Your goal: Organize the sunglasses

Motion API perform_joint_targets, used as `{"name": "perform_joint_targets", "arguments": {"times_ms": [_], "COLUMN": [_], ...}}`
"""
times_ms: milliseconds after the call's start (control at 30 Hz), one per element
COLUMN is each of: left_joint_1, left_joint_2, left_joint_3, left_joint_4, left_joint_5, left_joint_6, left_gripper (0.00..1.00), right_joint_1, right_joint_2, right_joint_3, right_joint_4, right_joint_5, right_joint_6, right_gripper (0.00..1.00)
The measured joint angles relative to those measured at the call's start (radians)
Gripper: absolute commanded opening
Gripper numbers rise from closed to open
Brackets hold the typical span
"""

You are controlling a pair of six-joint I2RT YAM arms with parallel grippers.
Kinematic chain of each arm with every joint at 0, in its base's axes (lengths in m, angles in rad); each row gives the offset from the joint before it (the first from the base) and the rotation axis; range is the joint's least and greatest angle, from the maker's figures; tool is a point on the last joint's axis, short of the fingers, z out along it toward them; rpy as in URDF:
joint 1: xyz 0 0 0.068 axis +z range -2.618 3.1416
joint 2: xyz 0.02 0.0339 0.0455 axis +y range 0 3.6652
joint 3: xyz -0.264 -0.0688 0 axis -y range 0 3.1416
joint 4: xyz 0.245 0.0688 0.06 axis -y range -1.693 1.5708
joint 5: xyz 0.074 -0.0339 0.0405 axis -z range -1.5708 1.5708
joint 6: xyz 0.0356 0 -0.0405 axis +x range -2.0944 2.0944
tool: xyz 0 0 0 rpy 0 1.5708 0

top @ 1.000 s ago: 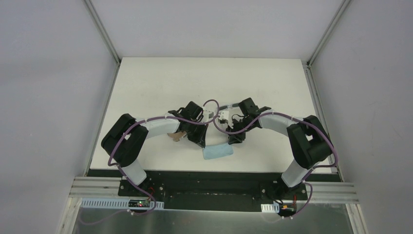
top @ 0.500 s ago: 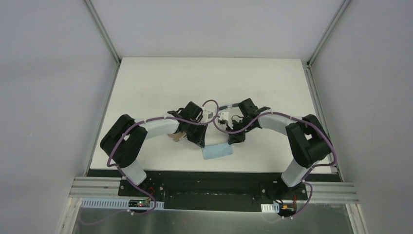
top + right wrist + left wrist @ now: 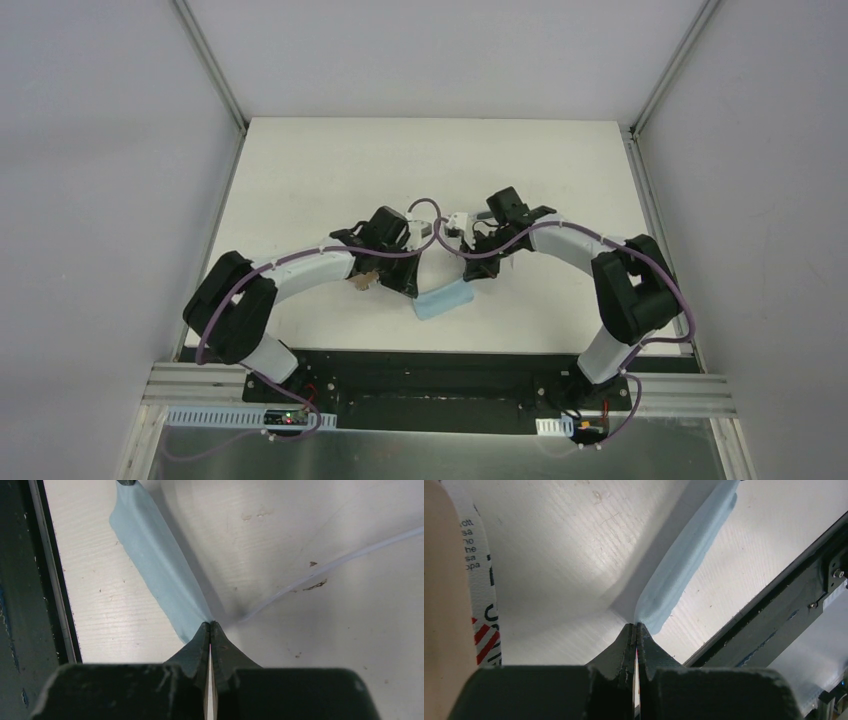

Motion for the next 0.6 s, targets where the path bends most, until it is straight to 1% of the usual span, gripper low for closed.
{"name": "perform_joint_targets", "arguments": {"times_ms": [233,600], "left_joint_1": [0.0,0.0], "left_joint_2": [-0.066,-0.238], "left_joint_3": [-0.003,-0.018], "left_joint_4": [-0.012,-0.082], "left_joint_5": [-0.048,-0.201], "left_joint_6": [-0.031,-0.132], "left_gripper": [0.0,0.0], "right_joint_1": [0.006,0.061], "right_joint_2": [0.008,0.1], "right_joint_3": [0.082,0.272], "right_joint_4": [-0.031,-0.077], "right_joint_5": [0.006,0.033], "right_joint_6": [0.007,0.029], "right_gripper": [0.0,0.0]}}
